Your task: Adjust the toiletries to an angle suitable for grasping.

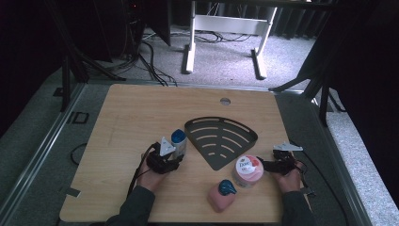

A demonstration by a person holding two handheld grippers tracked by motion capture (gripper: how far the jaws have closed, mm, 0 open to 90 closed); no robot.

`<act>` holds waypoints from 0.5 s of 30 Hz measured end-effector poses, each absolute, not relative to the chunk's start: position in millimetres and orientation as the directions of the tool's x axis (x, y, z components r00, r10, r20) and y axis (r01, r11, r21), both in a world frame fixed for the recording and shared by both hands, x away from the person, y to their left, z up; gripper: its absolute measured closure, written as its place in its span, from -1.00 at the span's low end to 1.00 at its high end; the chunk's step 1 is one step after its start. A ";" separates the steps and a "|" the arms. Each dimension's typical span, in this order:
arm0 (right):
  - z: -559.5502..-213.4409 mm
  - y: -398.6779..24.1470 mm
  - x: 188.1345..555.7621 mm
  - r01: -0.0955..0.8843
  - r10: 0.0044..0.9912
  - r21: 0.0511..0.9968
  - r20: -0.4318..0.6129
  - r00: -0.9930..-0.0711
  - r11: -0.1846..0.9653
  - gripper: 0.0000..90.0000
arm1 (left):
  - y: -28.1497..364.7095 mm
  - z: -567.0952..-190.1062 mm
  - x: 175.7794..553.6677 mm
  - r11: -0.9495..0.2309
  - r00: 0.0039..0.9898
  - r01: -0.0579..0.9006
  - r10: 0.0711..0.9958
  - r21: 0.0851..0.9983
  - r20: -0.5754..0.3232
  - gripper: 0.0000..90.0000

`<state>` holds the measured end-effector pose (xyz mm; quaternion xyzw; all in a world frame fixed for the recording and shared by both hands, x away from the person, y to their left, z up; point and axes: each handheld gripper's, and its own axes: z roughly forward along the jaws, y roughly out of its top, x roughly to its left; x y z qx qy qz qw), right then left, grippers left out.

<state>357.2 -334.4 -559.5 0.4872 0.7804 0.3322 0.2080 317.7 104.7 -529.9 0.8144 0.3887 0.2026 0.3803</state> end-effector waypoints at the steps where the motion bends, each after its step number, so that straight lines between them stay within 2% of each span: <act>1: -559.5 -334.4 357.2 0.623 0.899 0.721 -0.001 -0.439 0.305 -0.68 | 104.2 -530.0 319.3 -0.408 0.613 0.481 0.790 0.776 0.035 0.19; 15: -559.4 -334.4 357.0 0.623 0.899 0.721 -0.001 -0.438 0.304 -0.68 | 106.3 -529.2 345.2 -0.405 0.584 0.501 0.810 0.765 0.046 0.19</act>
